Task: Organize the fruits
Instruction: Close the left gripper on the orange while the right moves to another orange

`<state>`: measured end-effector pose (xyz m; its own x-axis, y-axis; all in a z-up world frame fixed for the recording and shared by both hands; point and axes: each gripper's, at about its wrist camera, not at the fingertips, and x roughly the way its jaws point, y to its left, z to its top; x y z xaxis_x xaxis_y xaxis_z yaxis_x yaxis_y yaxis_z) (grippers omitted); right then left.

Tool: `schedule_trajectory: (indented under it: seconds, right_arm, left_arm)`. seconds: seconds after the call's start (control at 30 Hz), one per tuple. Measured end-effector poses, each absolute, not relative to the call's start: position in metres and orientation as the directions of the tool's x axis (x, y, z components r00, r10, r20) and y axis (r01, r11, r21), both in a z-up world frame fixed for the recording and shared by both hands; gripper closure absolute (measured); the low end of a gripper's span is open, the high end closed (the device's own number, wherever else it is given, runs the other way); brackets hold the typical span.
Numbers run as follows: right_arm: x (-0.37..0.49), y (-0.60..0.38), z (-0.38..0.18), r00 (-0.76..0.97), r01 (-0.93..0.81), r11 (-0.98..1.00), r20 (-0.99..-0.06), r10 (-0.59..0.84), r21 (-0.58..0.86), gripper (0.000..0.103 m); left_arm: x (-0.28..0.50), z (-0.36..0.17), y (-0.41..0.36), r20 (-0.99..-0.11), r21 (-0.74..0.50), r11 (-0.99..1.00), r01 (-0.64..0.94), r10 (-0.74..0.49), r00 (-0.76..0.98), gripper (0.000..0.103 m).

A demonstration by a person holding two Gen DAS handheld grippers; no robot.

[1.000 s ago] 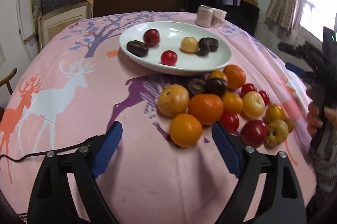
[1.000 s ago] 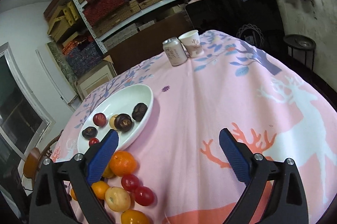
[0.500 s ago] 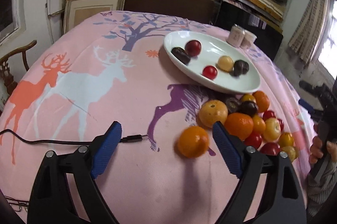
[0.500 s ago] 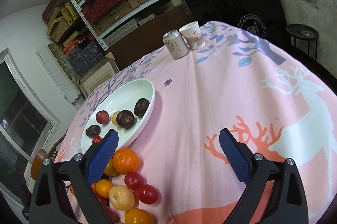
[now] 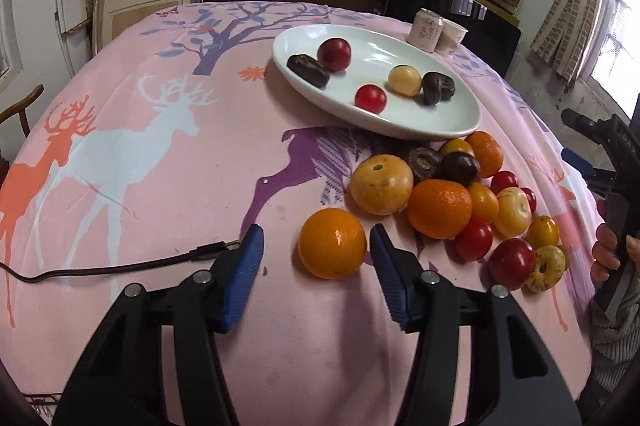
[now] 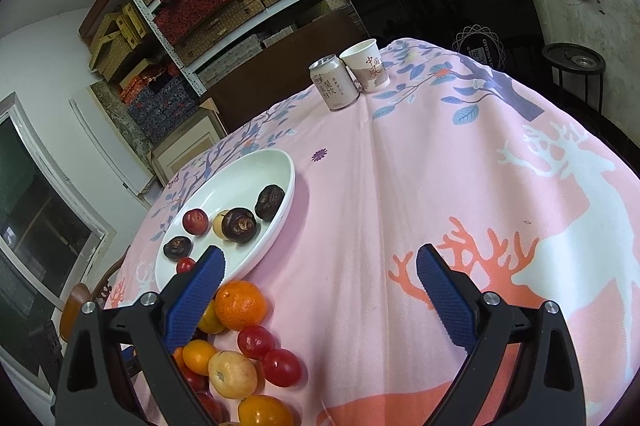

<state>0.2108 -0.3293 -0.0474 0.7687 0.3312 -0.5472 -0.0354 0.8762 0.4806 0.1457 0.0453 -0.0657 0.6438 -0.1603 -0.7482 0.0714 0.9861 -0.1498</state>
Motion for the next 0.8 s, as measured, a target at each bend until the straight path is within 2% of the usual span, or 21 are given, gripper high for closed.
schedule_trajectory:
  seconds: [0.17,0.23,0.4,0.6,0.8]
  right_arm:
    - [0.211,-0.323,-0.048,0.765,-0.05,0.886,-0.553,0.33,0.46,0.006]
    - [0.21,-0.322,-0.047,0.766,-0.05,0.892,-0.555,0.323,0.449,0.006]
    - [0.213,-0.322,-0.052,0.75,-0.04,0.89,-0.575,0.326,0.453,0.006]
    - [0.21,-0.309,-0.049,0.741,-0.106,0.905,-0.574,0.349,0.413,0.006]
    - [0.219,-0.266,-0.056,0.646,-0.227,0.916,-0.653,0.396,0.331,0.006]
  left_arm:
    - [0.15,-0.071,0.033,-0.769,-0.129,0.984,0.122,-0.177,0.614,0.049]
    - [0.149,-0.071,0.032,-0.769,-0.128,0.984,0.127,-0.179,0.614,0.059]
    - [0.152,-0.071,0.039,-0.766,-0.162,0.981,0.11,-0.195,0.612,0.067]
    - [0.151,-0.07,0.046,-0.759,-0.166,0.984,0.065,-0.17,0.629,0.067]
    - [0.152,-0.071,0.046,-0.764,-0.163,0.985,0.065,-0.167,0.623,0.067]
